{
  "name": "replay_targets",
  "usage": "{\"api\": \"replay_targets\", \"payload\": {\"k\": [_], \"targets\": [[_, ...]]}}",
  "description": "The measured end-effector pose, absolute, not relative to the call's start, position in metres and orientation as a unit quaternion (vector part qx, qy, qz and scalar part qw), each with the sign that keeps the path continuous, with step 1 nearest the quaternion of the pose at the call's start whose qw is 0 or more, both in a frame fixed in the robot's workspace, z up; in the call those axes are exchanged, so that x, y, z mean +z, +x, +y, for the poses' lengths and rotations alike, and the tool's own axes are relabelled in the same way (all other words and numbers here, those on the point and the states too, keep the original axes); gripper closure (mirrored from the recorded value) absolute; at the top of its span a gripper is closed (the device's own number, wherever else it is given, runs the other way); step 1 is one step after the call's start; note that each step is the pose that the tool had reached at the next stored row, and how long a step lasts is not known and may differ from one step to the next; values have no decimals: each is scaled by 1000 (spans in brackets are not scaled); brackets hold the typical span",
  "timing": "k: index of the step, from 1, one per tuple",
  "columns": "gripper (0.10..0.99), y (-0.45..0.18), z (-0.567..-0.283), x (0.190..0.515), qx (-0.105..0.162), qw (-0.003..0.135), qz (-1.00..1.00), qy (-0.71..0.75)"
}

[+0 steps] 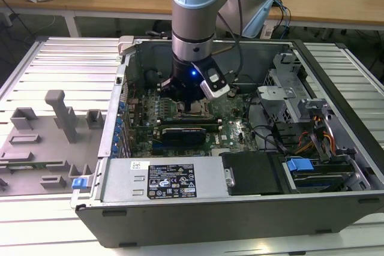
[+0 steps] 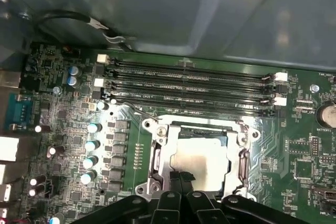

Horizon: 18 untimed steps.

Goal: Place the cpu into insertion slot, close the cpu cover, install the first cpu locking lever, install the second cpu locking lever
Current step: 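Close the cpu cover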

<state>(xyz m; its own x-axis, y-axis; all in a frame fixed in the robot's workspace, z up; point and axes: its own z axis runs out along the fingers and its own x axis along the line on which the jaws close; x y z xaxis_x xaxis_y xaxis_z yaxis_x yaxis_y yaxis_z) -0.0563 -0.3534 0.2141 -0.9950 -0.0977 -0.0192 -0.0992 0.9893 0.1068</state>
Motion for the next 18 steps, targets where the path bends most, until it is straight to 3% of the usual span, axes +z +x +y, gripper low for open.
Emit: {"api": "replay_targets", "payload": {"k": [18], "targets": [[980, -56, -353, 205, 59, 7, 997, -49]]}}
